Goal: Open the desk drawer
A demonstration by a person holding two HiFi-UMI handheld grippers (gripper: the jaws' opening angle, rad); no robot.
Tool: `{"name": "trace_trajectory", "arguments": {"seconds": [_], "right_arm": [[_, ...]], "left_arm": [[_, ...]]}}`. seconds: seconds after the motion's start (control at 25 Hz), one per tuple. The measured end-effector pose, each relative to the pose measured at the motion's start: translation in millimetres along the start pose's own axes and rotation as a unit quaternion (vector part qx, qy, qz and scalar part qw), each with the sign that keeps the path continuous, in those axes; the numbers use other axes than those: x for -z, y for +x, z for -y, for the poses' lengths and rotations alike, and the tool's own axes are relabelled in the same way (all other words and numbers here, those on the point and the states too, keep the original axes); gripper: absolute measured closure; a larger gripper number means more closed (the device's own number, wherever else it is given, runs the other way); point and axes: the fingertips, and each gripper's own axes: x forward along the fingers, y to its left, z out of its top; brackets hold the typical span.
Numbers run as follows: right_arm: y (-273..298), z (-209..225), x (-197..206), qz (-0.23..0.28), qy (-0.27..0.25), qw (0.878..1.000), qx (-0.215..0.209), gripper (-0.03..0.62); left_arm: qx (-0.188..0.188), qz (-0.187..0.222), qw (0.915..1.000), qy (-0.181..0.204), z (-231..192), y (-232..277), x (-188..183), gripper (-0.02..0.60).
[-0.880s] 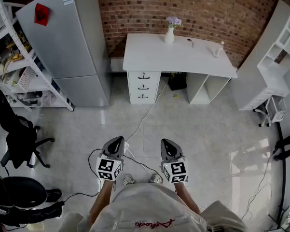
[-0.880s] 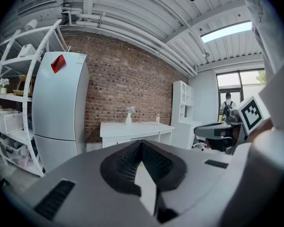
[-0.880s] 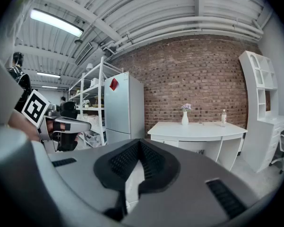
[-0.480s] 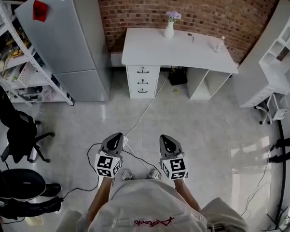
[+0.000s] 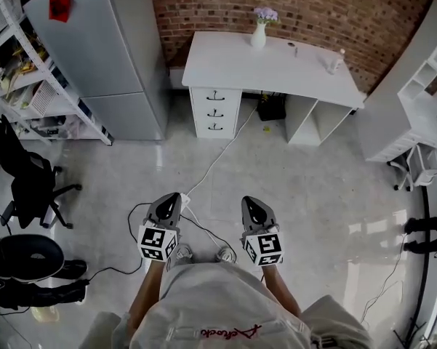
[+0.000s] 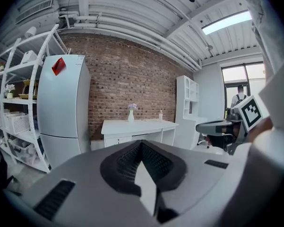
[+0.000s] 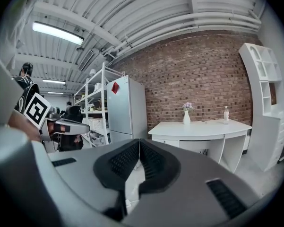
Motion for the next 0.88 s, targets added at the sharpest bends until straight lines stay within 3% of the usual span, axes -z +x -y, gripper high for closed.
{"name": "trace_trajectory", "arguments": {"seconds": [0.32, 0.52, 0.88], "right_arm": [[-10.4, 31.4, 14.8, -0.010, 0.009, 1.000, -0.026, 0.577], [-17.4, 41.3, 22.9, -0.014, 0.026, 0.999, -0.025, 0.577], [-11.5, 58.0, 18.4, -0.005, 0.034, 0.999, -0.008, 0.577]], "left_arm": [[-0.048, -0.027, 0.9983, -0.018, 17.2, -7.9, 22.3, 0.569], [-0.043, -0.044, 0.9979, -0.019, 38.1, -7.7, 35.1, 0.569], [-0.029, -0.030, 0.9991, -0.008, 30.1, 25.9, 15.6, 0.569]]}}
